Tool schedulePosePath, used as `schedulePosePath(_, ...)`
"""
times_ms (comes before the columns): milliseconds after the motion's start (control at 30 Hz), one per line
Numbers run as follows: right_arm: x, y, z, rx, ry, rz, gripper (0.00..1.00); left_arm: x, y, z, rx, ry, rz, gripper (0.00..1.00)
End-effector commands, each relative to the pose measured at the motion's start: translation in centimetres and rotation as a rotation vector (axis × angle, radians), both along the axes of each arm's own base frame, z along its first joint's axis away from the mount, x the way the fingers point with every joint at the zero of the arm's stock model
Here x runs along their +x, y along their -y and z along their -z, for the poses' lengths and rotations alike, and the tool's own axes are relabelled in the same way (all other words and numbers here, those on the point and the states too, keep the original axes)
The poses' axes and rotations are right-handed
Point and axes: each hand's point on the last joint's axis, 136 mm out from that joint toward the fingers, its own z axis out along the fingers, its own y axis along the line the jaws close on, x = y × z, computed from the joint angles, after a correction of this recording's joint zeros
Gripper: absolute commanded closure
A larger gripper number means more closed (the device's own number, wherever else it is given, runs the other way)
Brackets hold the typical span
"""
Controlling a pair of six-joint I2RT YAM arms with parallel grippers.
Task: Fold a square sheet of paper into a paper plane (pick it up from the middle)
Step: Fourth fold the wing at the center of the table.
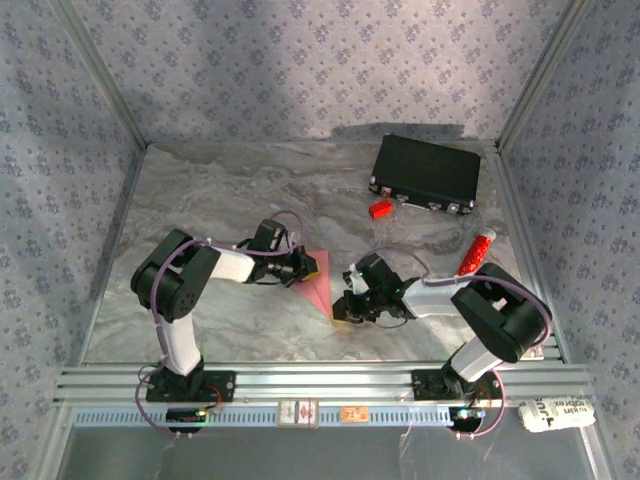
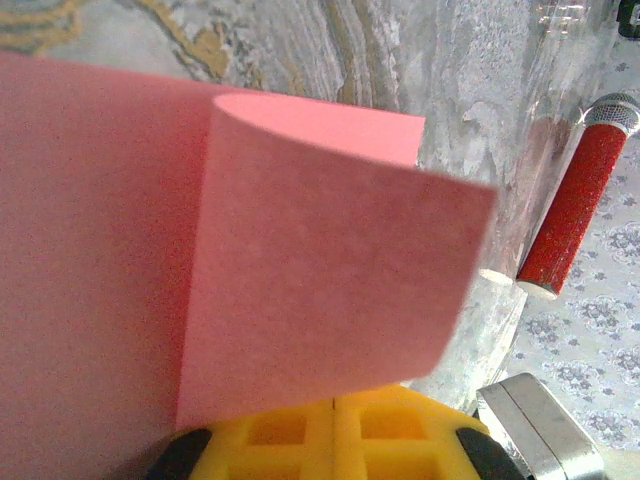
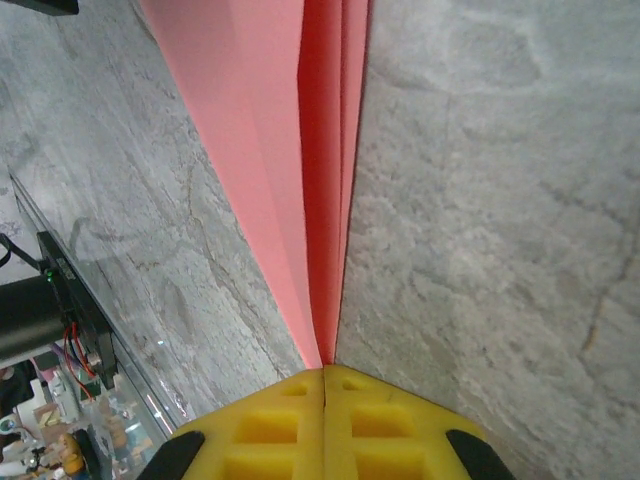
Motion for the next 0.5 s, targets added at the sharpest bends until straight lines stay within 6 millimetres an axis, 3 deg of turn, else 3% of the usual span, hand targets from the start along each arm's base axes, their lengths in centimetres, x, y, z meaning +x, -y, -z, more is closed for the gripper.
schedulePosePath(0, -3.4, 2.6, 3.0, -0.136, -0.133, -0.028, 0.95, -1.8, -1.8, 3.4, 0.105, -0.088, -0.025, 0.98)
schedulePosePath(133, -2.7, 2.5, 2.1, -0.146, -0.109, -0.020, 0.93, -1.8, -1.9, 3.3, 0.105, -0.086, -0.024, 0.98)
schedulePosePath(300, -0.6, 1.8, -1.0, -0.095, -0.023, 0.016, 0.87, -1.8, -1.8, 3.2, 0.105, -0.080, -0.018, 0.98)
schedulePosePath(467, 2.1, 0.9, -4.1, -0.015, 0.055, 0.060, 0.91, -1.8, -1.8, 3.2, 0.105, -0.079, -0.013, 0.98)
